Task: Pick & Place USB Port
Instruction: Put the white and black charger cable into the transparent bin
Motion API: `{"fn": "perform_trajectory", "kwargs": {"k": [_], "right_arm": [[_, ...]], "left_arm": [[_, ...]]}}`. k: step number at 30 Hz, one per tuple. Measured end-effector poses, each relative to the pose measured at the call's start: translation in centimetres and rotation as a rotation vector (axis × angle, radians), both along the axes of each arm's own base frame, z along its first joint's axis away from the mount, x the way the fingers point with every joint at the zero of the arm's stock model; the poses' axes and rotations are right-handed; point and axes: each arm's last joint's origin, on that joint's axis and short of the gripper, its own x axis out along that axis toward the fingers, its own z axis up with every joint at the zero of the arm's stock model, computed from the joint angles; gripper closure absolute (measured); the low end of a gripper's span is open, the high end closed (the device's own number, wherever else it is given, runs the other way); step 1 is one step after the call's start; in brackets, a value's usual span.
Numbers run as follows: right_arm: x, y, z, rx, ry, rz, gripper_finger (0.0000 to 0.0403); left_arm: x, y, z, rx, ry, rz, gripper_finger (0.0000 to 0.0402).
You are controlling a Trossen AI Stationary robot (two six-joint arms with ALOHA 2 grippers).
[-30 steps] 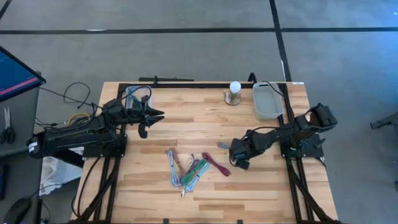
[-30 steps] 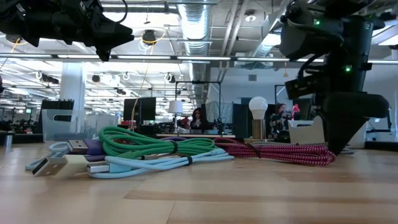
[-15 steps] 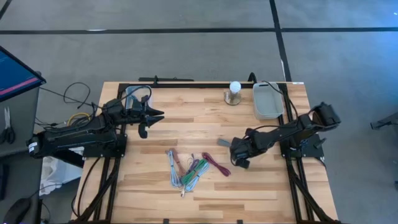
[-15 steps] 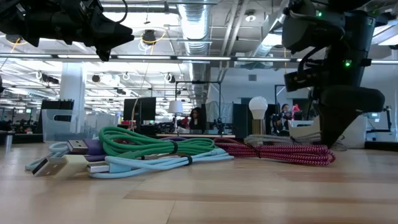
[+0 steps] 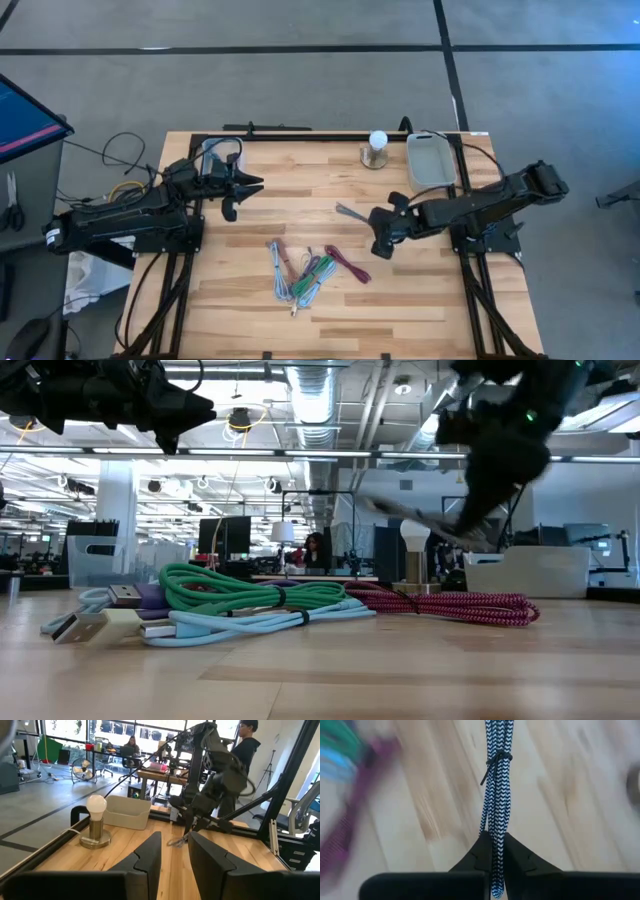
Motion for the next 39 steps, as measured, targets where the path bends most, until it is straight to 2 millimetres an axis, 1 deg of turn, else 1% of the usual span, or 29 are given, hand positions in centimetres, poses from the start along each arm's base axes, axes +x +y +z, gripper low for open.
{"fn": "perform_trajectory", "kwargs": {"k": [2,5,11,16,22,26,29,31,34,37,39], "right_arm": [[0.5,-0.3,0.8,-0.009,-0.076,0.028,0.0394],[1.2,-0.7,1.4,-0.030,-0.146,0.058,0.0394],[3.3,-1.8,1.6,-0.076,-0.277,0.117,0.0397],[5.0,-2.8,2.0,-0.070,-0.408,0.182,0.0398],[5.7,-3.7,2.5,-0.084,-0.487,0.180,0.0398],[6.2,-3.9,3.5,-0.080,-0.598,0.213,0.0398],[6.7,-4.1,3.8,-0.085,-0.648,0.226,0.0398],[7.3,-4.2,3.8,-0.088,-0.641,0.225,0.0398],[9.0,-4.3,4.1,-0.114,-0.639,0.243,0.0398],[10.9,-4.3,3.7,-0.118,-0.598,0.260,0.0398],[12.2,-4.3,3.7,-0.110,-0.595,0.278,0.0398]], "left_arm": [[0.0,0.0,0.1,0.002,-0.005,0.000,0.0304],[0.1,0.0,0.0,0.006,-0.006,0.000,0.0304],[0.8,0.3,-0.5,0.000,0.028,0.000,0.0304],[1.6,0.7,-0.8,0.001,0.026,0.000,0.0302],[1.9,0.8,-0.8,0.003,0.019,0.000,0.0267],[1.9,0.8,-0.8,-0.003,0.017,0.000,0.0242],[1.9,0.7,-0.8,-0.003,0.017,-0.006,0.0233],[2.0,0.6,-0.8,-0.002,0.014,-0.021,0.0231],[2.0,0.3,-0.7,0.002,0.004,-0.041,0.0231],[2.2,-0.1,-0.6,0.005,-0.004,-0.064,0.0233],[2.2,-0.3,-0.5,0.006,-0.007,-0.077,0.0233]]}}
